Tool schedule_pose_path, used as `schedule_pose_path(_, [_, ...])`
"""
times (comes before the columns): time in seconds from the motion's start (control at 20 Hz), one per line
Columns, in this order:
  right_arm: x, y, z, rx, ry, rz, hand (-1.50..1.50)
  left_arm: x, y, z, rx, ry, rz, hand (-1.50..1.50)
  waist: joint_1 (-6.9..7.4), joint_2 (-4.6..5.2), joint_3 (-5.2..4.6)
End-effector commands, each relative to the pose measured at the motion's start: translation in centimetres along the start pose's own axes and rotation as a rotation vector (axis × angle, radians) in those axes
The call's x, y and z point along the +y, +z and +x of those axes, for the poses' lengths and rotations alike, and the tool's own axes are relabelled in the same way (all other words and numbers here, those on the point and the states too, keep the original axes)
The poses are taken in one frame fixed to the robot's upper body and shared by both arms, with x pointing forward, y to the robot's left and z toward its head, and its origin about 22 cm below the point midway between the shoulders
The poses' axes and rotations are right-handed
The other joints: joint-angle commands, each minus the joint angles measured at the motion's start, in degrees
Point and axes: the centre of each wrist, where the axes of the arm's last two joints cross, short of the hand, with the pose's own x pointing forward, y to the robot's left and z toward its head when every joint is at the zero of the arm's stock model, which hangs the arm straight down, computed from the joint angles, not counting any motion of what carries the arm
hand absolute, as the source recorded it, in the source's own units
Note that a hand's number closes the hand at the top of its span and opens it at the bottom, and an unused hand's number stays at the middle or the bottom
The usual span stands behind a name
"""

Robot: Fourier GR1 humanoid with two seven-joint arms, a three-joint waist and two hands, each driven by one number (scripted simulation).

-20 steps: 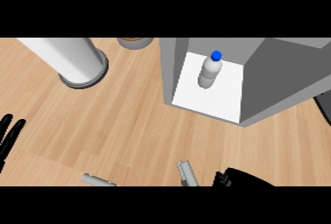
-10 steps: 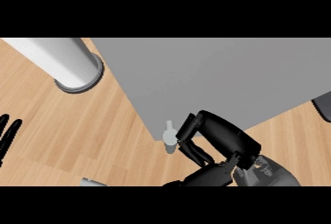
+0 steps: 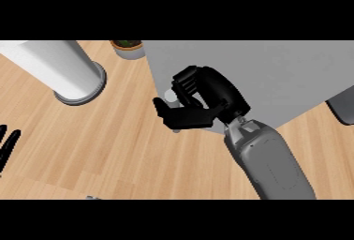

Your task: Pick up the bottled water, place it into the cabinet and close the cabinet

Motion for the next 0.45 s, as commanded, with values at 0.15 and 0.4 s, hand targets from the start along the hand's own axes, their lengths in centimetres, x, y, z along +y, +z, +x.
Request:
schedule_pose_path(0.15, [-2.0,-3.6,2.3,-0.032,-0.135,-0.202,-1.50,0.5,0.4,-0.2,-0.010,0.004,0.025,-1.50,-0.36,0.75,-0.26])
schedule_pose_path(0.4, [-1.9,-4.4,3.4,-0.034,-0.172,-0.207,-1.50,0.4,0.7,-0.3,-0.005,0.015,0.022,-1.50,-1.05,0.43,-0.21])
